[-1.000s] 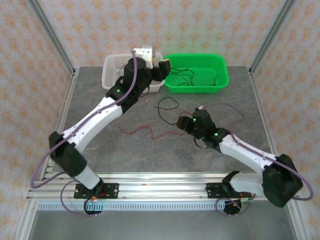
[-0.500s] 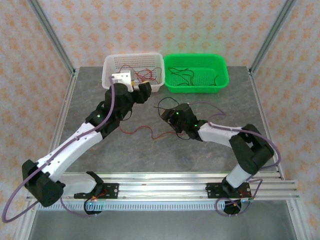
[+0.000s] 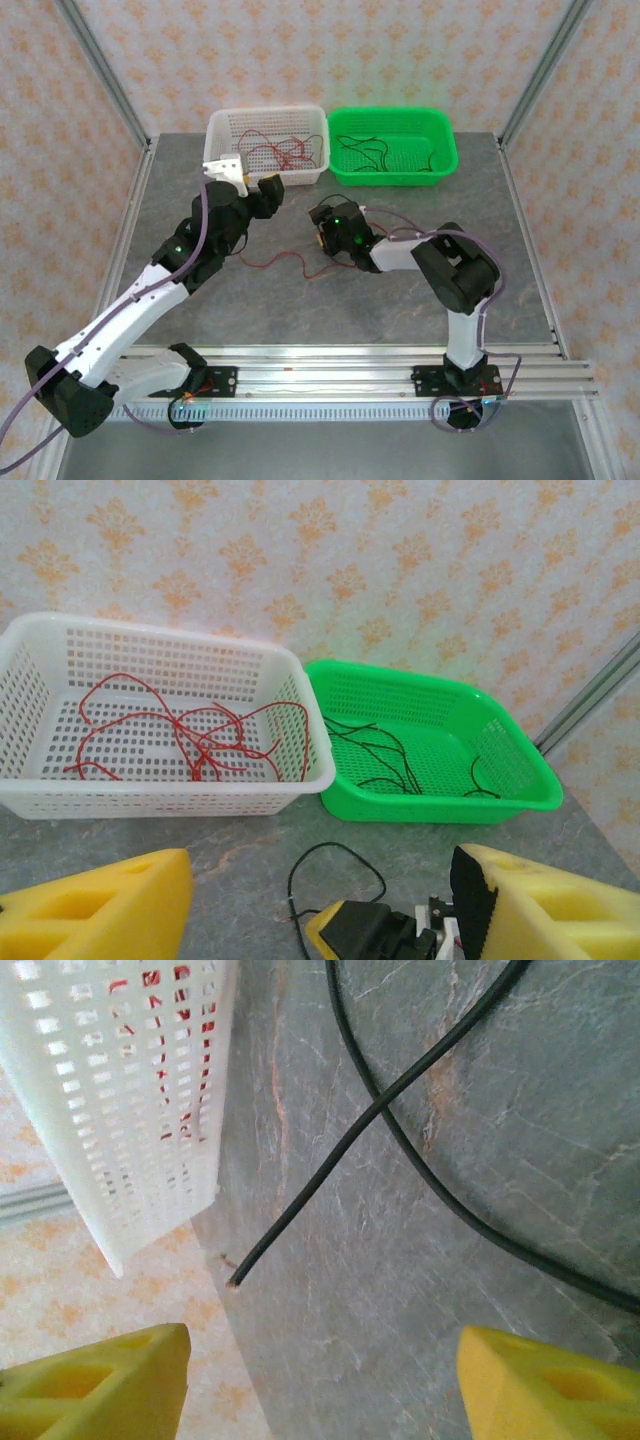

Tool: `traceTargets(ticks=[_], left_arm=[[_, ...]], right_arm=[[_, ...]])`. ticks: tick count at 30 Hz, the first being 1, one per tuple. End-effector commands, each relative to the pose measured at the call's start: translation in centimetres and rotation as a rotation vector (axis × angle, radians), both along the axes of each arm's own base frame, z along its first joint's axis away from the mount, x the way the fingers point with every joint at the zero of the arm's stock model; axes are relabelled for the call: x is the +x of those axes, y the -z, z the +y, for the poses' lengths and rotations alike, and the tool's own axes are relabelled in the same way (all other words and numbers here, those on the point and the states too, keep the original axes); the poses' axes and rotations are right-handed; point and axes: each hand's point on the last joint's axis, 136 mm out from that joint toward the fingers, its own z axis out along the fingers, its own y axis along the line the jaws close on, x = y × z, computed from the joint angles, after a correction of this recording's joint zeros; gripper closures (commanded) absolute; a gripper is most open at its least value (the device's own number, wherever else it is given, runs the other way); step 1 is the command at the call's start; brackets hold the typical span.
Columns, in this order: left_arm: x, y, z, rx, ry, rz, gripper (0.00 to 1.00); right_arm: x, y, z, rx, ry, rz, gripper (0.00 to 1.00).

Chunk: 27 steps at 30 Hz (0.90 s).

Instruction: Untangle the cables

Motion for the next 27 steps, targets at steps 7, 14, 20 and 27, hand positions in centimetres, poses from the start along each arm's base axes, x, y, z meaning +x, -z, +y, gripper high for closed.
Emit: traceTargets(ticks=[7,14,20,27], left_arm=[[-0.9,0.1,2.1,0.051,-0.051,0.005,0.30],[-1.4,-0.1,2.5,0.053,-0.054,0.003,0.30],[-1.7,-0.2,2.8,0.053,-0.057,0.003,0.30],[-2.1,0.0,3.1,0.057,-0.060,0.014,0.30]], right_arm=[[3.4,-0.1,0.4,0.061,0.156,-0.026,0.29],[4.5,0.8,0.2,0.070,0.213,-0.020,0.31],[5.5,1.7,-0.5,0.080,0.265,-0.020,0.53],[7.0,2.0,-1.6,0.106,0.339,-0.032,0.75]])
